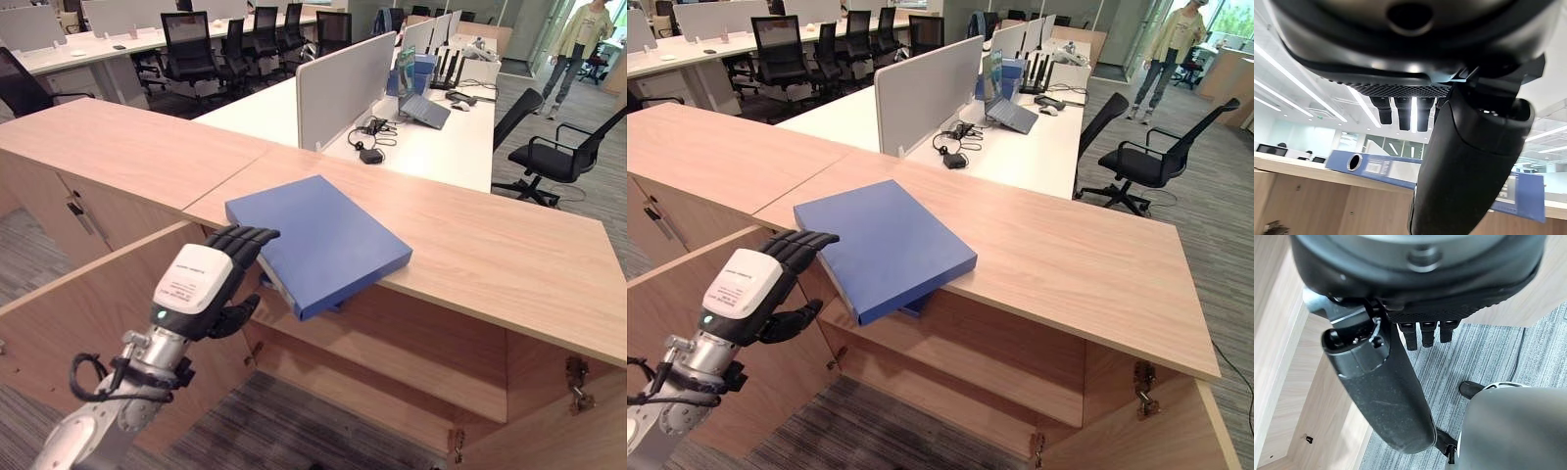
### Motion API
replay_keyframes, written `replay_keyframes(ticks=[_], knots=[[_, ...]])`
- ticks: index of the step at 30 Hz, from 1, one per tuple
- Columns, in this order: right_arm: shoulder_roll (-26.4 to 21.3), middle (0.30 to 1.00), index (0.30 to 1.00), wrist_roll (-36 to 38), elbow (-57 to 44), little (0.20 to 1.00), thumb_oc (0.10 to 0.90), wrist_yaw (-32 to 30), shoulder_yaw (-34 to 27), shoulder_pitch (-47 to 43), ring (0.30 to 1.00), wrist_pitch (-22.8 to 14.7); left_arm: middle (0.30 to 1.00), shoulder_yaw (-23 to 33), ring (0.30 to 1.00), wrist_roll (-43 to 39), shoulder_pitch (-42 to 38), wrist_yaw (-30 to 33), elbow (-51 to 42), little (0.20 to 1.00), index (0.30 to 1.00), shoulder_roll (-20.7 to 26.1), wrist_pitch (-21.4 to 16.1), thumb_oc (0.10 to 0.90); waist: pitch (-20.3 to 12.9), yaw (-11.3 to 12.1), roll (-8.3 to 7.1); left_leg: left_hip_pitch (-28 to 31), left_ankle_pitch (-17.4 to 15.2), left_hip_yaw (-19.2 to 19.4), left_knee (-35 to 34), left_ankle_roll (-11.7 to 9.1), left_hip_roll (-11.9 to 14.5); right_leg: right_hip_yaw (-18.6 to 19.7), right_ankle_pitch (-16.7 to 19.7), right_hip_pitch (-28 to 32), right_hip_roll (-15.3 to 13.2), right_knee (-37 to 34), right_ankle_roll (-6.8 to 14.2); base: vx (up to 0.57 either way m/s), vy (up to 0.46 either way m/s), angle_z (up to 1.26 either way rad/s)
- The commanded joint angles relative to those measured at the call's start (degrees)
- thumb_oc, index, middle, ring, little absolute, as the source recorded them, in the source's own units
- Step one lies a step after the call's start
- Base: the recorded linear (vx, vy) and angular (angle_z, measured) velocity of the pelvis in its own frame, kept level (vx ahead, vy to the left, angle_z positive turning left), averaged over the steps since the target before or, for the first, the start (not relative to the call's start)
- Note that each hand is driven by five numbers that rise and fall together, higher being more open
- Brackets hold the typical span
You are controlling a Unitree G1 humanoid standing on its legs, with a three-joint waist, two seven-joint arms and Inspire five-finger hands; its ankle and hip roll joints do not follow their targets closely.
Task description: Put the empty folder in the office cabinet
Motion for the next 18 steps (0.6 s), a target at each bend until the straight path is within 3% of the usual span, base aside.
replay_keyframes(ticks=[1, 18], knots=[[-0.95, 0.9, 0.9, -0.84, -0.76, 0.9, 0.8, -0.81, 2.7, -2.3, 0.9, -0.43, 0.9, 1.55, 0.9, -1.24, -9.15, 2.54, -1.9, 0.9, 0.9, 1.27, -1.29, 0.8, -0.78, -1.97, -0.78, 1.58, -7.02, -1.03, -0.48, 0.29, 0.23, -1.63, -0.34, -2.03, -0.06, 0.4, 1.86, 0.0, 0.0, 0.0], [-1.5, 0.9, 0.9, -1.35, -1.23, 0.9, 0.8, -0.94, 3.08, -2.49, 0.9, -0.27, 0.9, -5.22, 0.9, 2.15, -14.2, 1.14, 4.55, 0.9, 0.9, 3.1, -0.56, 0.8, -1.4, -3.01, -0.89, 2.01, -7.55, 0.22, -0.48, 0.4, 0.56, -0.48, -0.25, -1.96, 0.0, 0.4, 1.96, 0.0, 0.001, -0.02]])
